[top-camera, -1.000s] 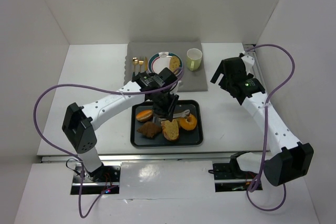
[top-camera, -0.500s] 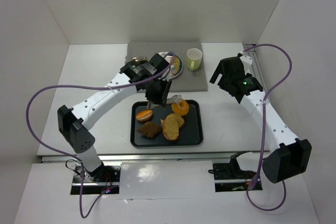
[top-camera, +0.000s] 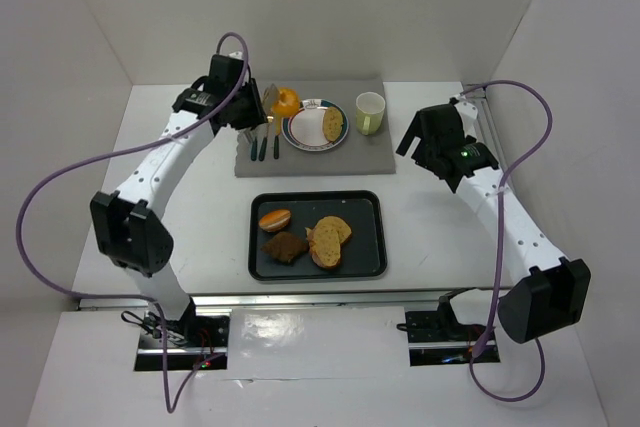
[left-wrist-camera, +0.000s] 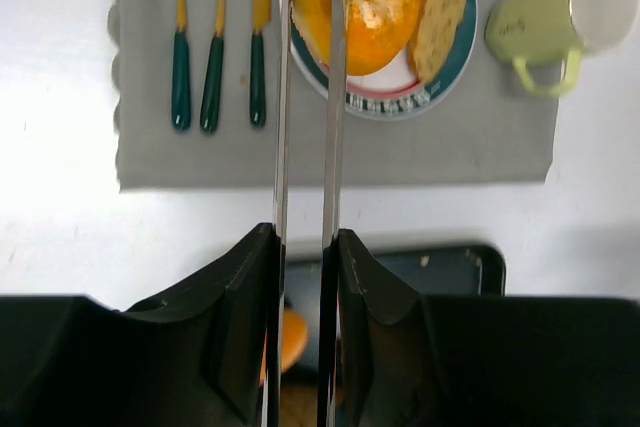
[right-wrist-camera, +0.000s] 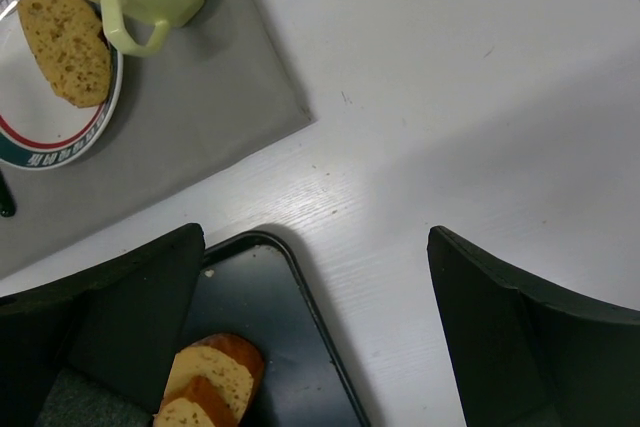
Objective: Place the bread
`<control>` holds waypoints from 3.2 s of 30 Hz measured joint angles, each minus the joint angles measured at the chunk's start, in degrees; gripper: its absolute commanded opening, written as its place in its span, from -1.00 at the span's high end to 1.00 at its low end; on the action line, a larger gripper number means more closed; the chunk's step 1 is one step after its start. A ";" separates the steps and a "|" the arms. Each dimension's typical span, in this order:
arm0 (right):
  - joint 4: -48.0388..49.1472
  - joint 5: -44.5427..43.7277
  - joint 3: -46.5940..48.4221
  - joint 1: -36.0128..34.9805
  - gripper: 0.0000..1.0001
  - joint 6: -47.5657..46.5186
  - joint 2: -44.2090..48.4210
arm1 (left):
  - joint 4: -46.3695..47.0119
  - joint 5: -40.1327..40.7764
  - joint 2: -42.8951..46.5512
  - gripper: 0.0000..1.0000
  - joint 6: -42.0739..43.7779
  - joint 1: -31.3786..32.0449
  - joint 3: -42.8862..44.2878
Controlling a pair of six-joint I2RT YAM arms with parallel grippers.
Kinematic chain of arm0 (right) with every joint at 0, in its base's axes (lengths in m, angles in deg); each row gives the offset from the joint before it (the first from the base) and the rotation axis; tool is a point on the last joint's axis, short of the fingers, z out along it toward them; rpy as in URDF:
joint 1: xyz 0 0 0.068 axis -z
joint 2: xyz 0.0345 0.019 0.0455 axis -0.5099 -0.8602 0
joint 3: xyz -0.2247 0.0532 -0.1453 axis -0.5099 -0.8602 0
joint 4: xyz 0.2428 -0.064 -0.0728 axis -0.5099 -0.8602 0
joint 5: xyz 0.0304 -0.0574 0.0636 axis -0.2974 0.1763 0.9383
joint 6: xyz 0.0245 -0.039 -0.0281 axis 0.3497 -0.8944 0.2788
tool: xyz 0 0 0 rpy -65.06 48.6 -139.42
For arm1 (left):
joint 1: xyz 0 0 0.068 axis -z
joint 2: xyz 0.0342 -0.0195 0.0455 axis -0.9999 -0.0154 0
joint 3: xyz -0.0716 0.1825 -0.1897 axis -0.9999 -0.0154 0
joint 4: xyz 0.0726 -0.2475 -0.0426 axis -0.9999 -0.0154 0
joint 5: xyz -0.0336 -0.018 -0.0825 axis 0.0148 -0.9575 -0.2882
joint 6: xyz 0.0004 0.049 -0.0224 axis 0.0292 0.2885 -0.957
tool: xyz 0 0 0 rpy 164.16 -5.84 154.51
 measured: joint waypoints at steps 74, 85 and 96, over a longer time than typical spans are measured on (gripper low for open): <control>0.00 3.58 -2.23 0.37 -1.00 1.38 2.40 | -30.14 14.88 7.37 0.31 1.07 29.77 -19.19; 0.28 4.02 -2.84 0.13 -1.00 1.75 2.29 | -34.10 15.06 6.56 0.52 1.36 29.77 -6.34; 0.42 4.15 -3.10 0.11 -1.00 1.84 2.23 | -17.88 10.27 -1.90 0.50 3.10 19.89 6.99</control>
